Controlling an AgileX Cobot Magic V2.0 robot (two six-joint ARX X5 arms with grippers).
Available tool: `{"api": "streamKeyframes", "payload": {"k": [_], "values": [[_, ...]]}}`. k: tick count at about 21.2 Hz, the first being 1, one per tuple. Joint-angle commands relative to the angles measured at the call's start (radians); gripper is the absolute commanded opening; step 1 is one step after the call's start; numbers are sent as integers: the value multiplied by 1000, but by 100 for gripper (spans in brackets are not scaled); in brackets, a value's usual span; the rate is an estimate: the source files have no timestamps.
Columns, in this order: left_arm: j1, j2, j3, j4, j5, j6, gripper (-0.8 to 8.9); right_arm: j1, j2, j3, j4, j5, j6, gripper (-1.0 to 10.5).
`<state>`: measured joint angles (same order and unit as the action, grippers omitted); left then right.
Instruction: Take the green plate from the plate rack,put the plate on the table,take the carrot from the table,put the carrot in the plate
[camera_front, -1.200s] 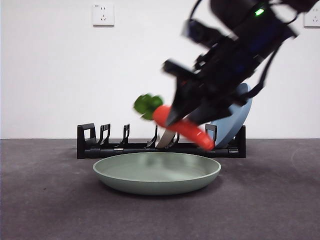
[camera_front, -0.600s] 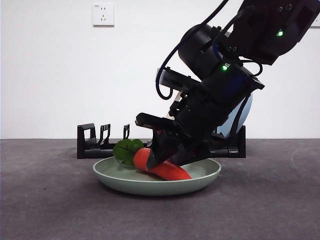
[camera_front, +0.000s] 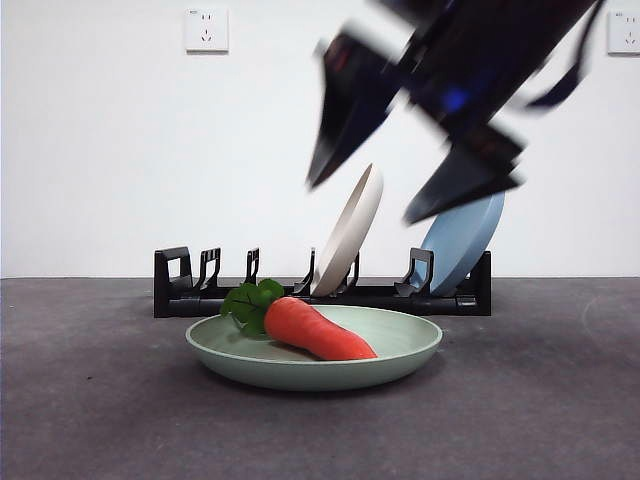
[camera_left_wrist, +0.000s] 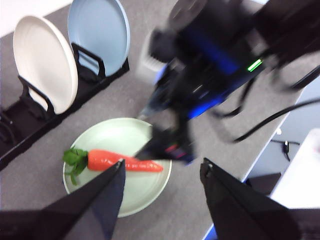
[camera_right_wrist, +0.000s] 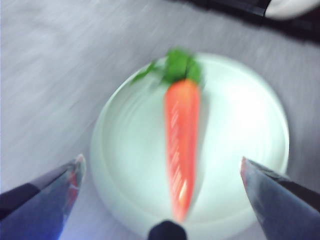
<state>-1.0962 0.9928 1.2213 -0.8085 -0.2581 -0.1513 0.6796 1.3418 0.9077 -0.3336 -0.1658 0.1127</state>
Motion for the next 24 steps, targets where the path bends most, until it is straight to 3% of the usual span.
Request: {"api": "streamKeyframes", "payload": {"k": [1,4,10,13,24], "values": [[-2,0,-3,-21,1,-3,251,3,-127,-7,-185,-47,2,521],[-2,0,-3,-48,3,-3,251,3,-285,-7,-409,-46,1,483],[-2,0,-3,-95,5,-3,234,3,-423,-7,-554,-45,2,274],[-2,0,-3,-118,5,-5,-3,2,-467,-7,-576,-45,2,-2],[-2,0,-3,-135,0,-6,-4,2,-494,-7,-578,-41,6,1]]}}
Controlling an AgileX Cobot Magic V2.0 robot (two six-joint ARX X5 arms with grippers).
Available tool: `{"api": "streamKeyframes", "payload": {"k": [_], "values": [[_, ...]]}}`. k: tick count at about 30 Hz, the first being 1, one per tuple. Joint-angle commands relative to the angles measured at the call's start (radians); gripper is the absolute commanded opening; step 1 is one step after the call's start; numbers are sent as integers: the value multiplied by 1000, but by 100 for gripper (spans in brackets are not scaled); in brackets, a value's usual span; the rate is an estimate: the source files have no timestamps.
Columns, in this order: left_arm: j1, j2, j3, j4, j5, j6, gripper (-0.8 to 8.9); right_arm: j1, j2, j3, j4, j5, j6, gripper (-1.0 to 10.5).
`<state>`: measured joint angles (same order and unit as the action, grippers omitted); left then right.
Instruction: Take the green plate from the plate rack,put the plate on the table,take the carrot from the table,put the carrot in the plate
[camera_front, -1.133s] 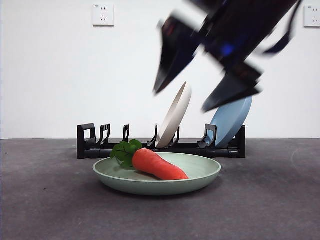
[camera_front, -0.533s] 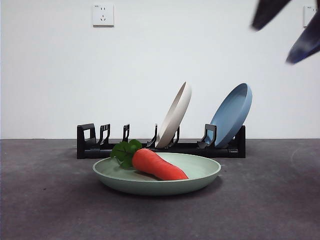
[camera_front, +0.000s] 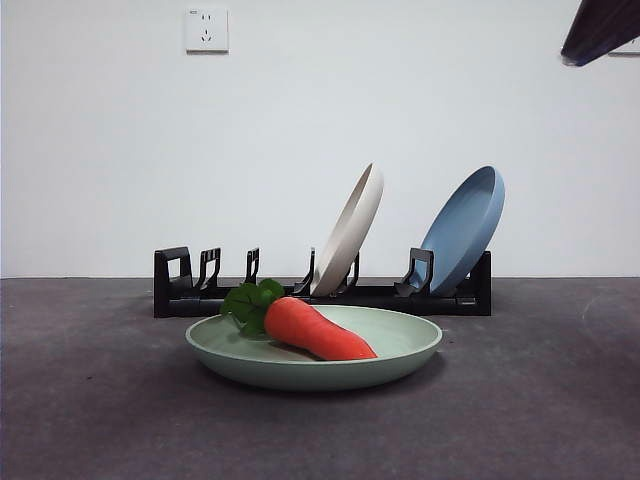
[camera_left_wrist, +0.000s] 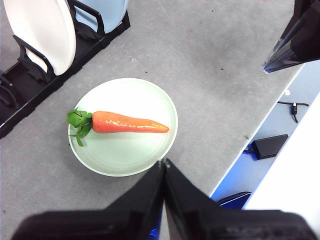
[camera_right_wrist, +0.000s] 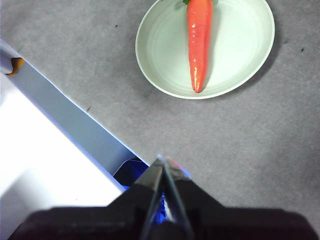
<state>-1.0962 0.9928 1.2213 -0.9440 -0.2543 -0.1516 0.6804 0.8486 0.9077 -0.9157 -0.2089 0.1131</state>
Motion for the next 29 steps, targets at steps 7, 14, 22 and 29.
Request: {"api": "streamKeyframes", "payload": {"k": [7,14,22,29], "values": [[-2,0,-3,0,-4,-6,-4,2,-1,-7,3,2,6,1],[-2,0,-3,1,-4,-6,-4,2,-1,-7,3,2,5,1],[92,-40,-4,100,-57,159,-3,2,-1,-7,3,2,5,1],[418,-156,-8,309,27,217,-4,2,-1,-7,2,2,5,1]]}}
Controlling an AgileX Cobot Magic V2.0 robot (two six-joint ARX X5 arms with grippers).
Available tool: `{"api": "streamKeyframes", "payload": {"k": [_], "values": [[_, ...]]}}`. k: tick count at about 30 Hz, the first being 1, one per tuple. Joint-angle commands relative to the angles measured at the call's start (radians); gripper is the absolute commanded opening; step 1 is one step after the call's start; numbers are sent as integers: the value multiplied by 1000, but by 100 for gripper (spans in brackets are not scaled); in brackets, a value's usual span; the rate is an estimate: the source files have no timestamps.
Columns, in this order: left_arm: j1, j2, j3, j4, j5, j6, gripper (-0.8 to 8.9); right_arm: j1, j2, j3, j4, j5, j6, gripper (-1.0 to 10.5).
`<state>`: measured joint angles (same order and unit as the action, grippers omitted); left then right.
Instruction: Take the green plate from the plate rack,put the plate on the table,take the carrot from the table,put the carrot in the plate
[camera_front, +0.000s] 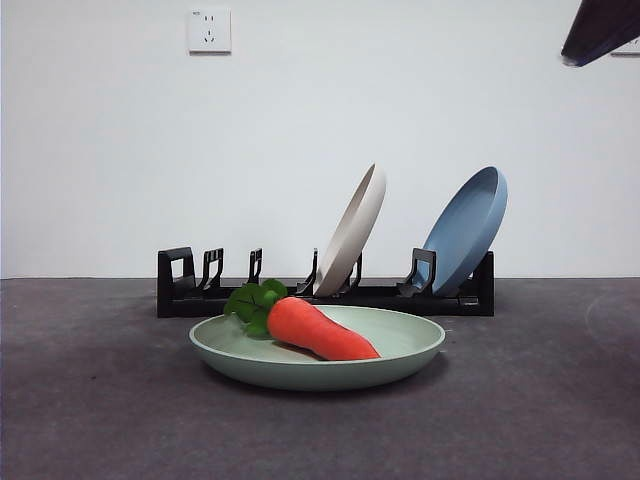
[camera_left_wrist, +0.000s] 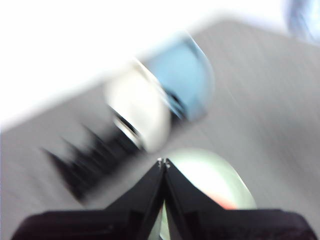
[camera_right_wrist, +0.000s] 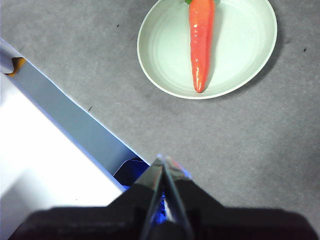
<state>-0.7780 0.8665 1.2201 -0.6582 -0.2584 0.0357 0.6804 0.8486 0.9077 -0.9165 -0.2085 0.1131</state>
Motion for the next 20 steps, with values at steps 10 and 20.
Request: {"api": "streamKeyframes", "payload": {"k": [10,20], "values": [[530,-327,-310,334,55,48,-3,2,-1,-7,3,2,5,1],[727,-644,-854,597,177,46,-3,2,-1,-7,3,2,5,1]]}}
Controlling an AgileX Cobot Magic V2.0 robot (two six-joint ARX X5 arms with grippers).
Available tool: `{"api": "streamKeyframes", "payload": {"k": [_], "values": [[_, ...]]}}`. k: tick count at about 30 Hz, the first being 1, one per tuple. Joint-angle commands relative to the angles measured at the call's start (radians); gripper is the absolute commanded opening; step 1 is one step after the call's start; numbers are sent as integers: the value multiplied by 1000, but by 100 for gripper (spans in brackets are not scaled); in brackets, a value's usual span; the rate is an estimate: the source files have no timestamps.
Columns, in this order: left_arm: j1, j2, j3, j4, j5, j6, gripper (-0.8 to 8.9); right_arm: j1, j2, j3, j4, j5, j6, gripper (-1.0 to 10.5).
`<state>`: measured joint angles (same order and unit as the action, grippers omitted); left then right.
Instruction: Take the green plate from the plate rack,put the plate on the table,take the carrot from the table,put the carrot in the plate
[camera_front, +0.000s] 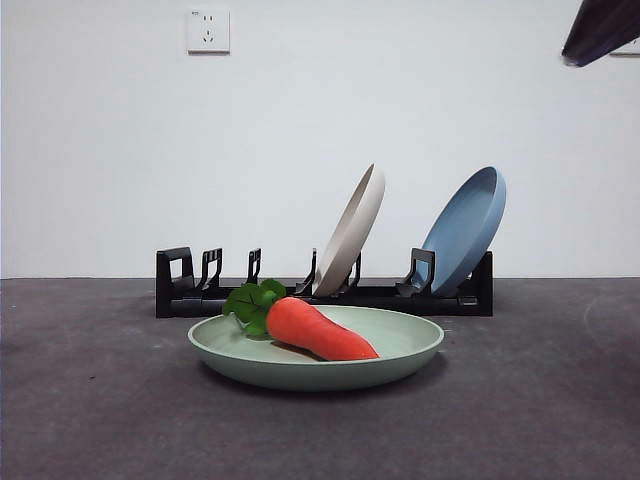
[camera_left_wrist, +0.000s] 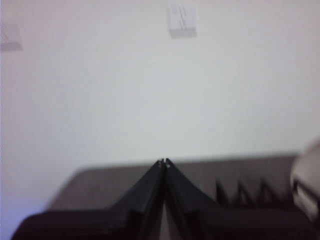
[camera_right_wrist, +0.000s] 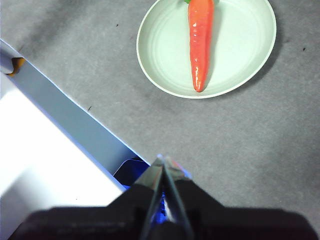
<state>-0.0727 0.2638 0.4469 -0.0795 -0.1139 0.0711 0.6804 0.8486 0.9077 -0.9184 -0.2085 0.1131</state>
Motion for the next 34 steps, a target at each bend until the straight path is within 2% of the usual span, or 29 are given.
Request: {"api": "streamKeyframes", "payload": {"k": [1,8,17,22,28,34], "values": [[34,-63,-117,19,50,10,-4,2,-1,-7,5,2,6,1],[86,-153,-281,19,148,8,-3,2,-1,-7,5,2,6,1],[88,-238,-399,-5,152,-2,-4,2,-1,-7,5,2,5,1],[88,-262,-444,-10,153,-44,-4,2,-1,-7,5,2,5,1],[88,-262,-444,-97,153,-51,-3,2,-1,-7,5,2,5,1],[87,-262,-443,-101,144,-51,-3,2,-1,-7,5,3,5,1]]}}
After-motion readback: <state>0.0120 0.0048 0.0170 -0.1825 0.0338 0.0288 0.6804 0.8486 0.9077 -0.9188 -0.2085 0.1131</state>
